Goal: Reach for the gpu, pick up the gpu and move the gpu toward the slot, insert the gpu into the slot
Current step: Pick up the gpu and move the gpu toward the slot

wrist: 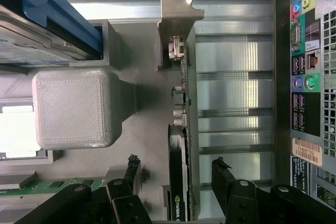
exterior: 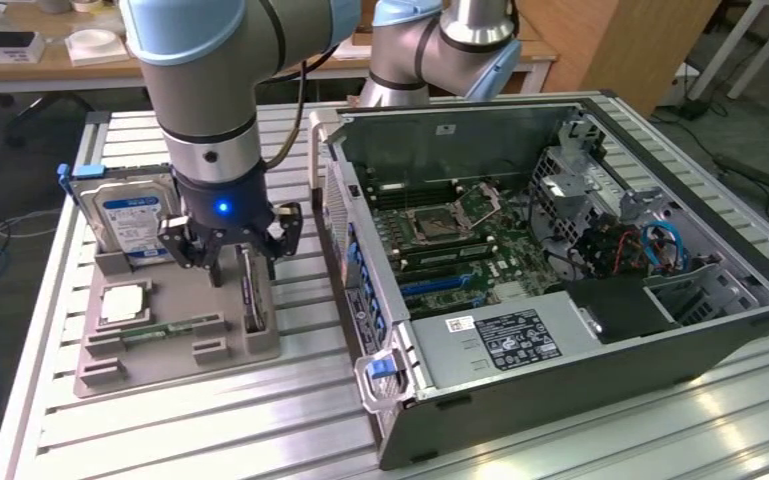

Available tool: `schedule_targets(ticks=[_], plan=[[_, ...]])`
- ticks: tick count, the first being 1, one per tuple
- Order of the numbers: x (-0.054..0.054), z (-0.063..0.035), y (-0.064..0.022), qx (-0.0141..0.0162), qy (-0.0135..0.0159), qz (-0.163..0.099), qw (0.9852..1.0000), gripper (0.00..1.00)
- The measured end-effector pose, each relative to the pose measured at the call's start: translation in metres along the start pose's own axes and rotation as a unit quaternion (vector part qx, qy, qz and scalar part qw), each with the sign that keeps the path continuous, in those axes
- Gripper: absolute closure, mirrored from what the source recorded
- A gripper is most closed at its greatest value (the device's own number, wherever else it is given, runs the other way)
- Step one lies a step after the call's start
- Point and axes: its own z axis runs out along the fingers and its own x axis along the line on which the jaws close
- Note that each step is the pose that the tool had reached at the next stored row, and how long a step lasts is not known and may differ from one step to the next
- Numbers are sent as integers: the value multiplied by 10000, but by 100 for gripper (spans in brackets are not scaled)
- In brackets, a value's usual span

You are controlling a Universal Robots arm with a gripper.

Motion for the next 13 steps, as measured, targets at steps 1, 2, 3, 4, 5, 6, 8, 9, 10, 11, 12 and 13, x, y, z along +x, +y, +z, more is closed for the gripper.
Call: schedule_targets(ticks=[1, 2, 3, 4, 5, 6, 8, 9, 10, 11, 12, 13], plan=[[0, 0, 0, 0, 0, 0, 10000, 35], [0, 0, 0, 0, 0, 0, 10000, 36], [0, 0, 0, 0, 0, 0, 10000, 36], [0, 0, 0, 0, 0, 0, 10000, 36], [0, 0, 0, 0, 0, 0, 10000, 43], [0, 0, 0, 0, 0, 0, 10000, 43], [0, 0, 0, 0, 0, 0, 10000, 44], [0, 0, 0, 0, 0, 0, 10000, 44], [0, 0, 0, 0, 0, 0, 10000, 51], [0, 0, 0, 0, 0, 0, 10000, 51], [0, 0, 0, 0, 0, 0, 10000, 51], [0, 0, 0, 0, 0, -3, 10000, 51]])
